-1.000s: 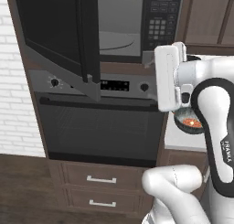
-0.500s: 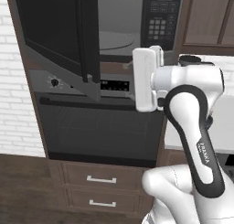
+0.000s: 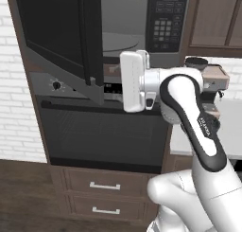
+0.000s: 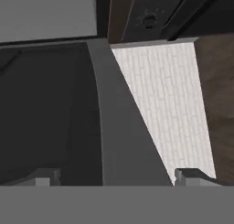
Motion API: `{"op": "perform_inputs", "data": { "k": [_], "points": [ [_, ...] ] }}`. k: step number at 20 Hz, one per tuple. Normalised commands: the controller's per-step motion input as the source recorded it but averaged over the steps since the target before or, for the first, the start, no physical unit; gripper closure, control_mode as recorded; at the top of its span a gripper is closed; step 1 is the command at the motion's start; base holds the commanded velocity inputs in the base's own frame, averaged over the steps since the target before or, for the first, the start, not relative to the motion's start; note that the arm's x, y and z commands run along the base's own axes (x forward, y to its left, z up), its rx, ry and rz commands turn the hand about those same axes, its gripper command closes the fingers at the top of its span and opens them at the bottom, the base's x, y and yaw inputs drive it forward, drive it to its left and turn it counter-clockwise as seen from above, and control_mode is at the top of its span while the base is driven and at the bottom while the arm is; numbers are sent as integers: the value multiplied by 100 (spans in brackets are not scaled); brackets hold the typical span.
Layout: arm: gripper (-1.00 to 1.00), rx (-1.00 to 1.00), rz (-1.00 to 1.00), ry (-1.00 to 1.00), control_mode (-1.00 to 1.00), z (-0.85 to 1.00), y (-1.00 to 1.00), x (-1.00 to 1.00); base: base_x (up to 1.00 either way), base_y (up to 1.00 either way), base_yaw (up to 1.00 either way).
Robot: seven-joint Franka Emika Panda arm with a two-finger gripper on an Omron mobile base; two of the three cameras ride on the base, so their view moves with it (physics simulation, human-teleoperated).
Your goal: Open the microwave, place the bowl with waffle inside the microwave, then close the microwave door and turn it on.
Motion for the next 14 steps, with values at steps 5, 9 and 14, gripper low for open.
{"op": "perform_inputs", "data": {
  "k": [5, 9, 14],
  "points": [
    [-100, 0, 29, -10, -100, 9, 54, 14, 0, 0, 0],
    [-100, 0, 23, -16, -100, 12, 70, 0, 0, 0, 0],
    [-100, -3, 18, -13, -100, 0, 91, 0, 0, 0, 0]
  ]
}}
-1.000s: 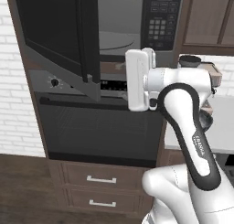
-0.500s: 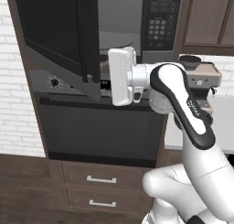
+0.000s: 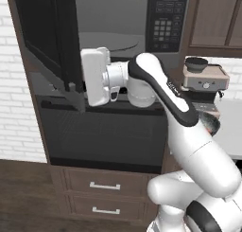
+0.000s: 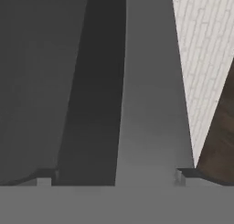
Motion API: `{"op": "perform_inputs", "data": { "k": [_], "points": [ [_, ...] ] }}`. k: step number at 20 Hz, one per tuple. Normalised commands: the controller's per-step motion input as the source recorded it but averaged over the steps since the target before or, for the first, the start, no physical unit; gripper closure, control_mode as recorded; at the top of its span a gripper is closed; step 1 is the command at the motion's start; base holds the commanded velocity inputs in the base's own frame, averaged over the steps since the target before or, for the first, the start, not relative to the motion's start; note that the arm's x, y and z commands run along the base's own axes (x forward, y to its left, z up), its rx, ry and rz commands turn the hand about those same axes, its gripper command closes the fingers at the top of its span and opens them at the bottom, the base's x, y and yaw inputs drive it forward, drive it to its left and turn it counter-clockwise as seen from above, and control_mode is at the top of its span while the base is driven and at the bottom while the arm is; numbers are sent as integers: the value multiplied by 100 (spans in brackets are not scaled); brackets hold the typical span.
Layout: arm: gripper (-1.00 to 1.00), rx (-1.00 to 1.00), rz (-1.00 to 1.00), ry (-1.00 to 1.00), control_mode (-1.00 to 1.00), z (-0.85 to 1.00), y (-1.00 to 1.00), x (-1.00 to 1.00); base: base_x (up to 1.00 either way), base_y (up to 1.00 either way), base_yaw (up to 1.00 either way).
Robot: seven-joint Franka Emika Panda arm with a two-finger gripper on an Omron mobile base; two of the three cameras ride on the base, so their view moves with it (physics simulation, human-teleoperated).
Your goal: Open the microwave, place the bowl with waffle inside the microwave, then close the microwave door and turn it on.
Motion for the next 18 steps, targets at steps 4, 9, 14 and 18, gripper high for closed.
{"op": "perform_inputs", "data": {
  "k": [4, 9, 14, 18],
  "points": [
    [-100, -8, 11, -14, -100, 0, 100, -12, 0, 0, 0],
    [-100, -5, 8, -19, -100, 7, 89, -27, 0, 0, 0],
    [-100, 4, 1, -24, -100, 9, -42, -27, 0, 0, 0],
    [-100, 9, -7, -17, -100, -3, -100, -57, 0, 0, 0]
  ]
}}
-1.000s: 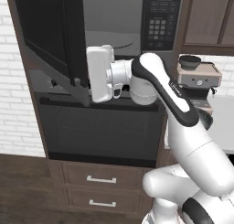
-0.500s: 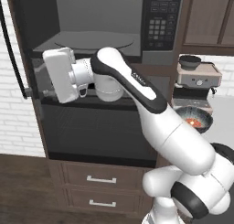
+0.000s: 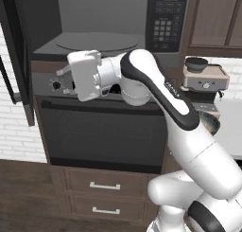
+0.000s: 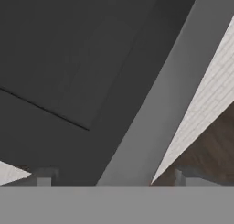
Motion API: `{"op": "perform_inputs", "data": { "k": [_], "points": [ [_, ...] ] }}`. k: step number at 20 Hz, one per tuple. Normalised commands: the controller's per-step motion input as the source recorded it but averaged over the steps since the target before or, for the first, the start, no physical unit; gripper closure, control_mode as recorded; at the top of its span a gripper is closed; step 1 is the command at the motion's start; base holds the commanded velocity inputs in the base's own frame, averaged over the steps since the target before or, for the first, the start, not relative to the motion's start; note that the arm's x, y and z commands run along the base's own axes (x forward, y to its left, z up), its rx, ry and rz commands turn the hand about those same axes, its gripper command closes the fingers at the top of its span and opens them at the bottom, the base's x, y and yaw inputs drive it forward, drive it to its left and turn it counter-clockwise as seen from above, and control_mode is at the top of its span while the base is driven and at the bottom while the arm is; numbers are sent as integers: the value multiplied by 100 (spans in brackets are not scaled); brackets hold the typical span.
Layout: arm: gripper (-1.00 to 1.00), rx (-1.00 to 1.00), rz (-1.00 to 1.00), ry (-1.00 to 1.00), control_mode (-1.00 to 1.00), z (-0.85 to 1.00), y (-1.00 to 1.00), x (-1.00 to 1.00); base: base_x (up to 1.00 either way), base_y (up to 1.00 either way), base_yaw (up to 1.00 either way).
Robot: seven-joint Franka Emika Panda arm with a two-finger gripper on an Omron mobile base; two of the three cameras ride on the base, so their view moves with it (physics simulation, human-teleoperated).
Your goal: Open the microwave, place the bowl with waffle inside the microwave, then close the microwave door and turn it on.
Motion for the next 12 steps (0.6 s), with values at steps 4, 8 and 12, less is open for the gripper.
{"op": "perform_inputs", "data": {
  "k": [4, 8, 12],
  "points": [
    [-100, -1, -26, -6, -100, -14, -100, -67, 0, 0, 0],
    [-100, -14, -36, -2, -100, -10, -100, -72, 0, 0, 0],
    [-100, -24, -37, 4, -100, 0, -100, -48, 0, 0, 0]
  ]
}}
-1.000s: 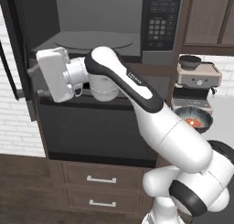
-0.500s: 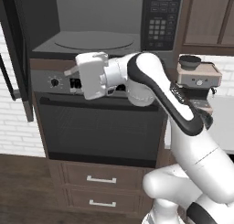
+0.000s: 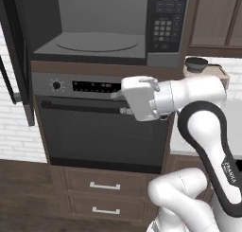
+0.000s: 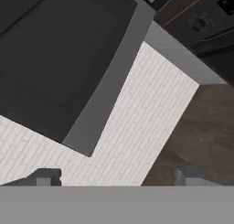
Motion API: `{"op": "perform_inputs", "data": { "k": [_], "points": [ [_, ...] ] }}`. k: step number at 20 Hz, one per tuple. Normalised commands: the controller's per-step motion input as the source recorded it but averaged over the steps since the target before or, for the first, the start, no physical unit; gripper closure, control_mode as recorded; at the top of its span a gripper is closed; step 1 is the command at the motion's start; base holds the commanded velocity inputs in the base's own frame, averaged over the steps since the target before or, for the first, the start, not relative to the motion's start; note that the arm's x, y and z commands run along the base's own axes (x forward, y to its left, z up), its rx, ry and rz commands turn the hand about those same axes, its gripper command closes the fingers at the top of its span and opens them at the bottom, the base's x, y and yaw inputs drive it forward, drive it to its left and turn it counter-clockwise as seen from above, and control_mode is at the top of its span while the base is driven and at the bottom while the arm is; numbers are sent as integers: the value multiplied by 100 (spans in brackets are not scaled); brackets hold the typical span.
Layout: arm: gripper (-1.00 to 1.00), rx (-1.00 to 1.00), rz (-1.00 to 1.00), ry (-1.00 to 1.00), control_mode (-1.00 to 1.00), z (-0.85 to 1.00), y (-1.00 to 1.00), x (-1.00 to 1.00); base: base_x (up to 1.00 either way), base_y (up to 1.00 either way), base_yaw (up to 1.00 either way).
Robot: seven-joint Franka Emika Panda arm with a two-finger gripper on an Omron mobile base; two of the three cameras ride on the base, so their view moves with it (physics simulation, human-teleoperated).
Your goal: Open the microwave, place the bowl with waffle inside the microwave, then close the microwave door and turn it on.
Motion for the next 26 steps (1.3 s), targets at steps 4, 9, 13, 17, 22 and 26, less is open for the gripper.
{"op": "perform_inputs", "data": {
  "k": [4, 9, 13, 17, 22, 26],
  "points": [
    [-100, -26, -38, 12, -100, 0, -100, -31, 0, 0, 0],
    [-100, -27, -40, 21, -100, 0, -100, -14, 0, 0, 0],
    [-100, -22, -46, 26, -100, -14, -100, -1, 0, 0, 0],
    [-100, -14, -52, 19, -100, -53, -100, -2, 0, 0, 0],
    [-100, 1, -39, 6, -100, -53, -91, -9, 0, 0, 0],
    [-100, 10, -29, 0, -100, -27, -99, -20, 0, 0, 0]
  ]
}}
